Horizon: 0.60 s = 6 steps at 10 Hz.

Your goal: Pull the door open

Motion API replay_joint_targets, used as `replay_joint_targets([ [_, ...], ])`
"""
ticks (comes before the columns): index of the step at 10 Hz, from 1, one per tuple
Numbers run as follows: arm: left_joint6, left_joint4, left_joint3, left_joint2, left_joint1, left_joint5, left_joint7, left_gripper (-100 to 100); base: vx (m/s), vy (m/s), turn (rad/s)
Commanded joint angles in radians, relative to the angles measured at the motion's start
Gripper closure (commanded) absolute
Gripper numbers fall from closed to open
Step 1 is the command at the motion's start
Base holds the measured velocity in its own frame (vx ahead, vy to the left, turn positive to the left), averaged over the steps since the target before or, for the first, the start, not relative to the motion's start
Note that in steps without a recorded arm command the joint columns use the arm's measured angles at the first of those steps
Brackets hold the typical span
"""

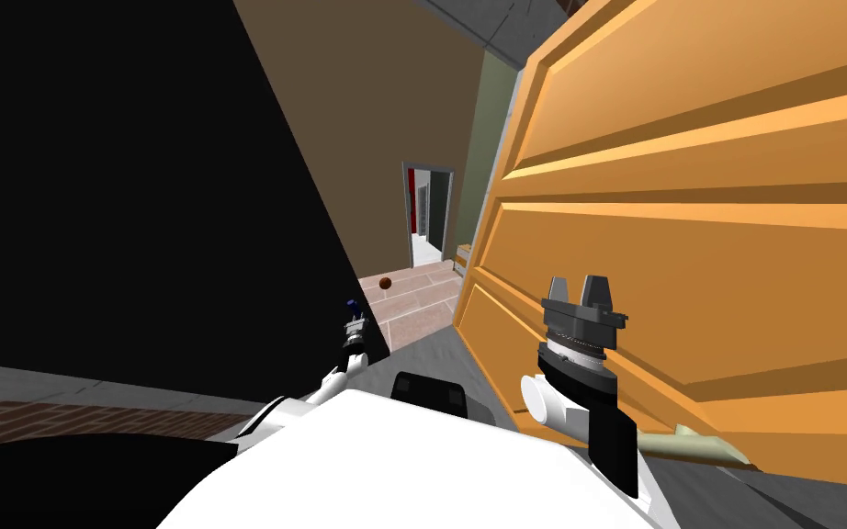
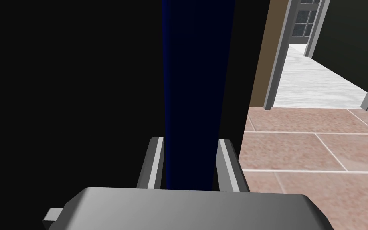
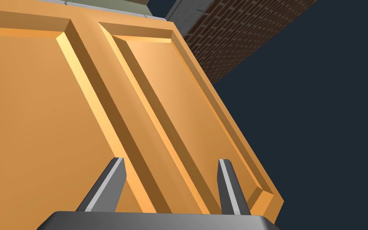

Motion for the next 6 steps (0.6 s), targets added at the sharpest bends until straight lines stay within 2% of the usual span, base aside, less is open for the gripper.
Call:
replay_joint_targets([
  [1, -0.002, 0.000, 0.000, 0.000, 0.001, 0.000, -0.001, 100, -0.012, -0.003, -0.004],
  [3, -0.002, 0.000, 0.000, 0.000, 0.001, 0.000, -0.001, 100, -0.003, -0.001, 0.000],
  [4, 0.006, -0.006, -0.019, 0.003, 0.002, -0.010, 0.013, 100, -0.136, 0.020, -0.071],
  [6, 0.009, -0.011, -0.032, 0.006, 0.003, -0.018, 0.023, 100, -0.204, -0.006, -0.067],
])
